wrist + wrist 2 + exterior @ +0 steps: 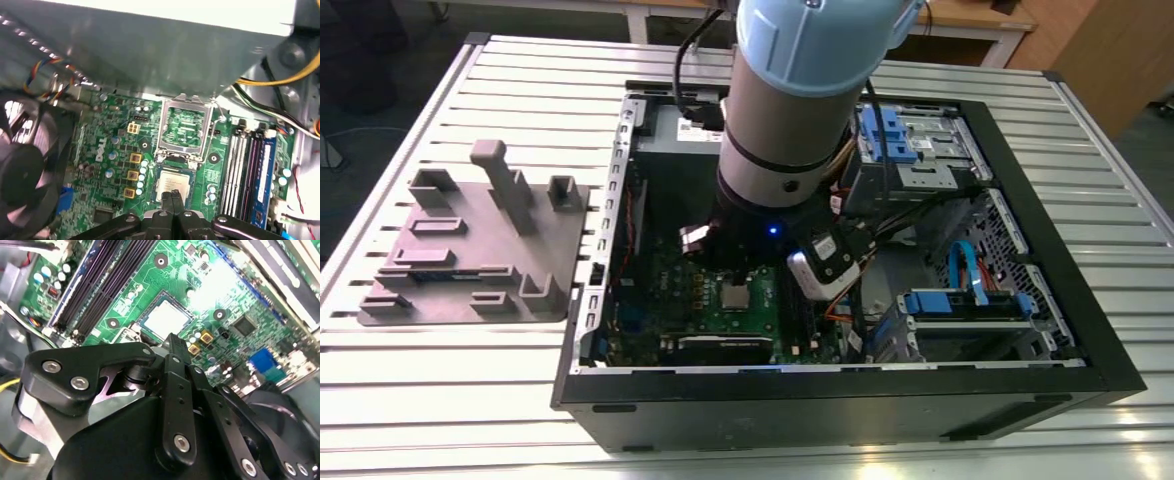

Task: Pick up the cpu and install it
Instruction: 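Close the cpu cover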

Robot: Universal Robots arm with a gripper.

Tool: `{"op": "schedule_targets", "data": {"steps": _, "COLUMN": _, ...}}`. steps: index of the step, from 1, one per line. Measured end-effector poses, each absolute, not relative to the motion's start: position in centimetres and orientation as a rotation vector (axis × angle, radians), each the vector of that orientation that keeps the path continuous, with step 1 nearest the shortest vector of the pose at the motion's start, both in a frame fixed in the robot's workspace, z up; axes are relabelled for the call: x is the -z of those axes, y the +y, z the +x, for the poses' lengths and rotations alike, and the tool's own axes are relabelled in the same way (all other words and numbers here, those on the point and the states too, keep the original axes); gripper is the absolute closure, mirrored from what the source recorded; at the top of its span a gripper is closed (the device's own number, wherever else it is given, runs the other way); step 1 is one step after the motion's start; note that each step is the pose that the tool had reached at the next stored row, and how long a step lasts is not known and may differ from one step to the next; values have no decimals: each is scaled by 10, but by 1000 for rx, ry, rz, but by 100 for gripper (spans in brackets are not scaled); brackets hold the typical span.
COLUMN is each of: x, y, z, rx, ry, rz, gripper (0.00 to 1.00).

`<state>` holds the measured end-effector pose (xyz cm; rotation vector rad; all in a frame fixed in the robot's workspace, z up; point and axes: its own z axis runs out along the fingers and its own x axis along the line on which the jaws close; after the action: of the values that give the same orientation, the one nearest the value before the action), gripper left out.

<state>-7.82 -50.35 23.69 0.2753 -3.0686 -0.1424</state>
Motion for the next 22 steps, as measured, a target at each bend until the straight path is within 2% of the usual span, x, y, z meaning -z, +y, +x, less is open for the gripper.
{"op": "schedule_targets", "data": {"steps": 22, "x": -236, "y": -494, "z": -55, "rx": 150, "ry": -3076, "rz": 430, "gripper": 89}}
